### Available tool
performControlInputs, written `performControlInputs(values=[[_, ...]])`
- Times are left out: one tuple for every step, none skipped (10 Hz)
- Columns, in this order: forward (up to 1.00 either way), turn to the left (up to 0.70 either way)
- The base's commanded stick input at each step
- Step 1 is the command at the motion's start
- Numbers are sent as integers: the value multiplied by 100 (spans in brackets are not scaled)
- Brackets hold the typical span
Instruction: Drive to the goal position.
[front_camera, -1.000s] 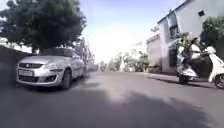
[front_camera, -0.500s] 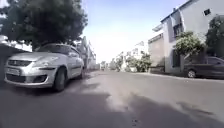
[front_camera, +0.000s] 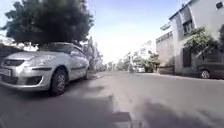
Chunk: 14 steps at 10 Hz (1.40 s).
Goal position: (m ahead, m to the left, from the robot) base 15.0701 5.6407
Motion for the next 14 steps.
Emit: performControlInputs(values=[[100, 0], [100, 0], [100, 0], [100, 0], [100, 0], [100, 0], [100, 0], [100, 0], [100, 0], [100, 0], [100, 0], [100, -29], [100, -40], [100, -40]])
